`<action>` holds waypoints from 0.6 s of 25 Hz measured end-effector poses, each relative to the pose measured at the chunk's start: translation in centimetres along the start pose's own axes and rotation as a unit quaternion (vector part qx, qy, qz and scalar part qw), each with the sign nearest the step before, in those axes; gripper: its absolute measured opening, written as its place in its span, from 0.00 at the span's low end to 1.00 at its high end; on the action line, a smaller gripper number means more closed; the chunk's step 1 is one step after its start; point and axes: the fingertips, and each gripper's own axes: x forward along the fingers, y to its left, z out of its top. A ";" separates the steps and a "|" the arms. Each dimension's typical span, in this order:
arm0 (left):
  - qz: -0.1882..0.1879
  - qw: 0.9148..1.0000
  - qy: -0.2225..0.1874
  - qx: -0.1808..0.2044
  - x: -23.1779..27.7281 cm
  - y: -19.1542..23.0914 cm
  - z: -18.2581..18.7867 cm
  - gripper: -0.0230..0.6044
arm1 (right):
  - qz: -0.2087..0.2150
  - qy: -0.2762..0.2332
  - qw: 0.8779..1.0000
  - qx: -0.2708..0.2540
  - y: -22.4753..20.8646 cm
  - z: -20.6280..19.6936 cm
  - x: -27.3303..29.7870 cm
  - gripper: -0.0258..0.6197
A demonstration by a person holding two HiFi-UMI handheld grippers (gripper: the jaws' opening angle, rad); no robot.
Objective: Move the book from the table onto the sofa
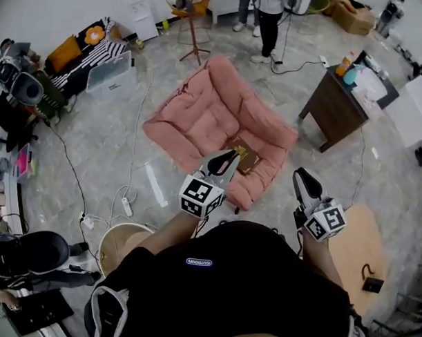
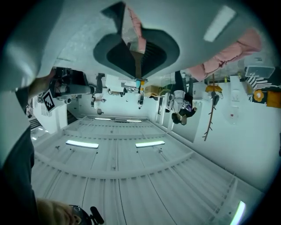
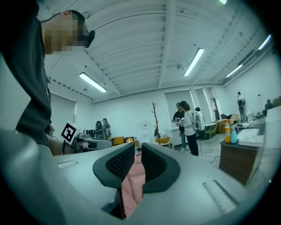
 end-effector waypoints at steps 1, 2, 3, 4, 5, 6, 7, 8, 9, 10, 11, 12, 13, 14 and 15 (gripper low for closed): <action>-0.018 1.000 0.000 0.002 0.3 -0.7 0.2 0.11 | -0.014 -0.007 1.000 0.001 0.1 0.0 -0.9 0.16; -0.034 0.999 -0.001 0.004 0.8 -1.4 0.5 0.11 | -0.025 -0.015 1.000 0.001 0.0 0.0 -1.7 0.15; -0.048 0.999 -0.002 0.007 1.4 -2.2 0.9 0.11 | -0.033 -0.023 0.999 0.001 -0.3 0.2 -2.4 0.14; -0.059 0.998 -0.004 0.012 2.2 -3.2 1.3 0.10 | -0.040 -0.029 0.999 0.000 -0.9 0.4 -3.3 0.14; -0.069 0.997 -0.005 0.017 3.1 -4.3 1.6 0.10 | -0.048 -0.035 0.998 0.000 -1.7 0.6 -4.3 0.14; -0.079 0.997 -0.006 0.023 4.2 -5.7 1.9 0.10 | -0.057 -0.039 0.998 -0.001 -2.7 0.9 -5.5 0.14; -0.091 0.995 -0.006 0.027 5.2 -7.3 2.1 0.10 | -0.068 -0.043 0.997 -0.001 -3.6 1.0 -7.0 0.14; -0.104 0.994 -0.006 0.031 6.4 -9.0 2.3 0.10 | -0.082 -0.047 0.996 -0.002 -4.6 1.2 -8.8 0.14; -0.120 0.992 -0.005 0.034 7.5 -10.9 2.4 0.10 | -0.098 -0.051 0.994 -0.001 -5.4 1.4 -10.7 0.14; -0.137 0.990 -0.004 0.036 8.6 -12.8 2.5 0.10 | -0.116 -0.054 0.992 -0.001 -6.2 1.5 -12.7 0.14; -0.155 0.987 -0.003 0.037 9.7 -14.8 2.4 0.10 | -0.135 -0.057 0.989 0.000 -6.9 1.5 -14.9 0.14; -0.172 0.984 -0.001 0.039 10.6 -16.9 2.3 0.10 | -0.153 -0.060 0.986 0.000 -7.6 1.4 -17.1 0.14; -0.189 0.981 0.001 0.040 11.5 -19.1 2.2 0.10 | -0.170 -0.062 0.984 0.000 -8.3 1.4 -19.3 0.13; -0.205 0.978 0.003 0.042 12.2 -21.5 2.0 0.10 | -0.185 -0.064 0.981 0.000 -9.0 1.3 -21.6 0.13; -0.222 0.974 0.005 0.046 12.9 -23.9 1.8 0.10 | -0.201 -0.065 0.978 0.000 -9.6 1.3 -23.9 0.13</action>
